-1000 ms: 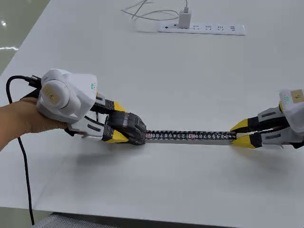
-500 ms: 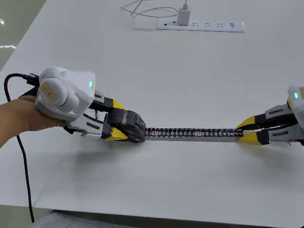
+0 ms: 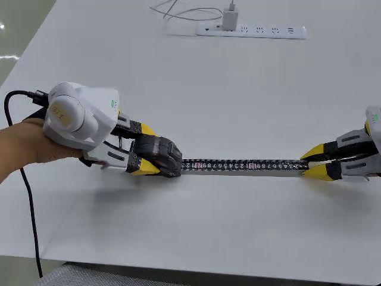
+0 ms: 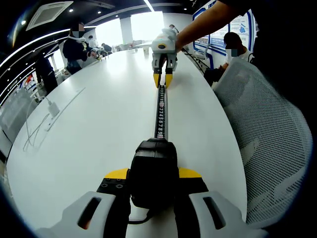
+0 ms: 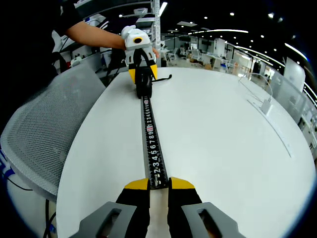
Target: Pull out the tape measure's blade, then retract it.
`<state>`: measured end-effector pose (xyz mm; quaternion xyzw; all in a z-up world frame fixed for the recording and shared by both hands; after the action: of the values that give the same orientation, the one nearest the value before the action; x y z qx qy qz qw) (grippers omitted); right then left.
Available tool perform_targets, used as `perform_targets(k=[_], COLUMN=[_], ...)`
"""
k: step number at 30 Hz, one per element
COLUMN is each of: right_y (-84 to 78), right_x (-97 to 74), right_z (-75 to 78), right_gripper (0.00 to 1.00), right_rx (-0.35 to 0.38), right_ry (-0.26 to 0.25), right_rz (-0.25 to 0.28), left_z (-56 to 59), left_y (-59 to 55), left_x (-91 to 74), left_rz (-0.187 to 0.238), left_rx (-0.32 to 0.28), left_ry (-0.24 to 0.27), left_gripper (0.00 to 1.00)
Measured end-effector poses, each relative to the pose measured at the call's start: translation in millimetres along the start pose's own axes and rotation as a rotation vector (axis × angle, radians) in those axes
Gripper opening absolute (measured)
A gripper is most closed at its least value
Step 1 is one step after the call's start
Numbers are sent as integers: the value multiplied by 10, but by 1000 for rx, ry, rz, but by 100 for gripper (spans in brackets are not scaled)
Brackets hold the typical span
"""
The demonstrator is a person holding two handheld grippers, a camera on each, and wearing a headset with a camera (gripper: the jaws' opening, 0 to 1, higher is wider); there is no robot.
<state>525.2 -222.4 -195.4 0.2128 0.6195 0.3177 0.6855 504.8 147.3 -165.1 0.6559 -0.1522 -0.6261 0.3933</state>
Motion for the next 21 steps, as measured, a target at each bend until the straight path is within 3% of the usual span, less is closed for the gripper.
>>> perform_targets(k=[21], right_y=[5], right_x=[18], right_z=[8], right_gripper=[10], right_rx=[18], right_ry=[-7], right_rz=[1], left_z=[0], left_y=[0], left_x=[5], left_rz=[5], left_rx=[1], left_ry=[10], left_gripper=[30])
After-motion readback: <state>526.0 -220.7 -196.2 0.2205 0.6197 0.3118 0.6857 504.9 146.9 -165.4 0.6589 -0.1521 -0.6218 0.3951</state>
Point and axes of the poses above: the centre of the closed fingertips' face, and the gripper's own axes: x roughly forward along the fingers, z roughly to its right, y roughly out of its top, the point moved 9 cm from there along -x, roughly backward along the fingers, and after that the axes turned 14 degrees about -x, right-handed, at the moved point
